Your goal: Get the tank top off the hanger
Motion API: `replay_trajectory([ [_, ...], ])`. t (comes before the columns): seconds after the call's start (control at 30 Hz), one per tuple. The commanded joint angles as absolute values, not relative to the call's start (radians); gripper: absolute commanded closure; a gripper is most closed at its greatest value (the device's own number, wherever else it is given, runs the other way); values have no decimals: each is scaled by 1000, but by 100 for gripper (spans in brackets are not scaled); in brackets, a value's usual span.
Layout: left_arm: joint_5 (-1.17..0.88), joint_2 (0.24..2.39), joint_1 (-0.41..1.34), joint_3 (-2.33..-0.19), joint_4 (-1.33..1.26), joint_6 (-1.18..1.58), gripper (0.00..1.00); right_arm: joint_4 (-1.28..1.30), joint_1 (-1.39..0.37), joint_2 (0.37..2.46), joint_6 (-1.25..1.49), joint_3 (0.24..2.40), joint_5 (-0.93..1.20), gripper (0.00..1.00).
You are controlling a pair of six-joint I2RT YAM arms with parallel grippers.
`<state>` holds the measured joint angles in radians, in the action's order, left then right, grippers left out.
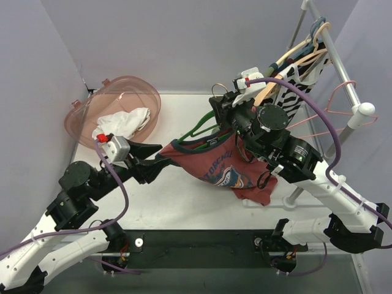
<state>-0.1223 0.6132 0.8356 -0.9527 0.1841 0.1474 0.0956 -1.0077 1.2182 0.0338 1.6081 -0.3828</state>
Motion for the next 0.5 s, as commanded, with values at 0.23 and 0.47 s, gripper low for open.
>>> replay_trajectory([
  [0.23, -44, 460, 831, -809, 155, 210, 24, -35, -1006, 1233, 89, 1715, -432, 100],
  [0.47, -49, 456, 833, -713, 48, 232, 20, -46, -1008, 1262, 127, 1761, -453, 100],
])
